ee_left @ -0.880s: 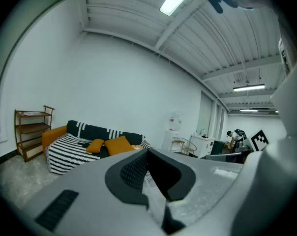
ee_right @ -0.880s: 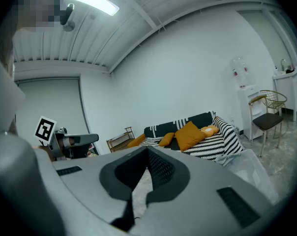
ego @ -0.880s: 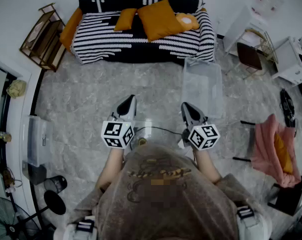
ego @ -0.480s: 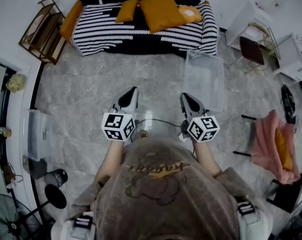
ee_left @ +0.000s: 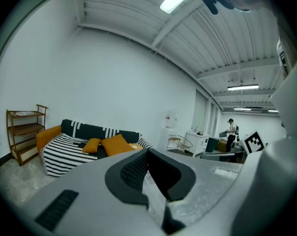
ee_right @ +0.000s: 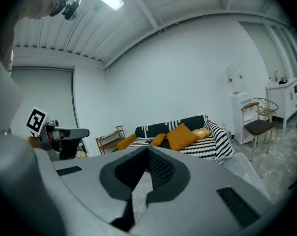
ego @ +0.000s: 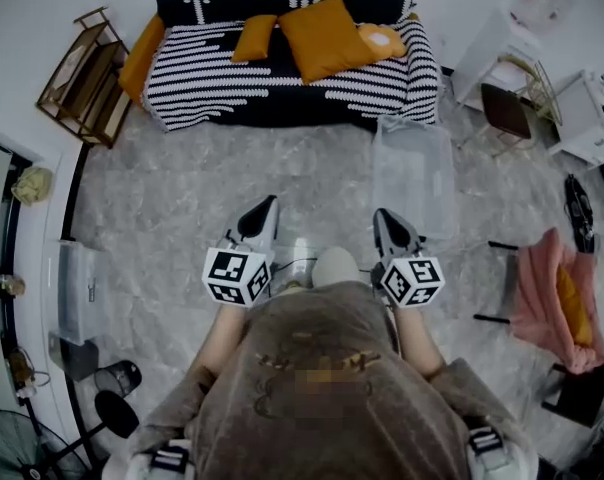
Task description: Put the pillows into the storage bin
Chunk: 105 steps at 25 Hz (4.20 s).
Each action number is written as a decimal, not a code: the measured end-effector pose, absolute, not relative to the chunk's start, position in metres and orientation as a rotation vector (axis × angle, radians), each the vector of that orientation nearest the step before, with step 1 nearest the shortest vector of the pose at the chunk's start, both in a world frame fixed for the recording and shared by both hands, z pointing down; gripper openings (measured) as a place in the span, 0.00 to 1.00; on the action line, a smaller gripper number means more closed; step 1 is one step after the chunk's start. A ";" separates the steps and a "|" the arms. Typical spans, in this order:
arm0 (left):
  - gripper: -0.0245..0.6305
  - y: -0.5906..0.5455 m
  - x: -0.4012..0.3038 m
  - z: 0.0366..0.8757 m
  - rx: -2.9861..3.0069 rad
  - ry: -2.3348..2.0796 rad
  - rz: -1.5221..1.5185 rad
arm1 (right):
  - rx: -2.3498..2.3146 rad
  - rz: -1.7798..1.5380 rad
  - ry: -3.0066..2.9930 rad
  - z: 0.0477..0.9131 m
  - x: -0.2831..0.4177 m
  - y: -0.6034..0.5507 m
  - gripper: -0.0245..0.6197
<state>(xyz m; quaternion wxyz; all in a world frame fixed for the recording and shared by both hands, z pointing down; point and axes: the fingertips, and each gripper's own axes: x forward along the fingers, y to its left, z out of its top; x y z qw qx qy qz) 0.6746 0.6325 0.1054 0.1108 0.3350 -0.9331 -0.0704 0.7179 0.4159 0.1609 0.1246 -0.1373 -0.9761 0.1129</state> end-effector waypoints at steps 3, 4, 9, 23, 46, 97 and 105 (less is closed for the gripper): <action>0.04 0.633 0.656 0.106 0.969 -2.732 -0.233 | -0.396 0.347 -2.836 0.161 0.707 0.416 0.04; 0.04 0.632 0.650 0.106 0.973 -2.728 -0.233 | -0.398 0.352 -2.834 0.161 0.701 0.416 0.04; 0.04 0.631 0.608 0.113 0.974 -2.726 -0.224 | -0.418 0.393 -2.825 0.169 0.654 0.425 0.04; 0.04 0.573 0.395 0.100 0.875 -2.718 -0.278 | -0.516 0.413 -2.756 0.164 0.438 0.363 0.04; 0.04 0.477 0.117 0.101 0.759 -2.722 -0.389 | -0.610 0.417 -2.710 0.154 0.154 0.272 0.04; 0.43 0.442 -0.345 0.125 0.898 -2.502 -0.473 | -0.565 0.416 -2.578 0.165 -0.323 0.250 0.42; 0.66 0.452 -0.377 0.238 0.732 -2.339 -0.588 | -0.616 0.336 -2.352 0.268 -0.350 0.245 0.79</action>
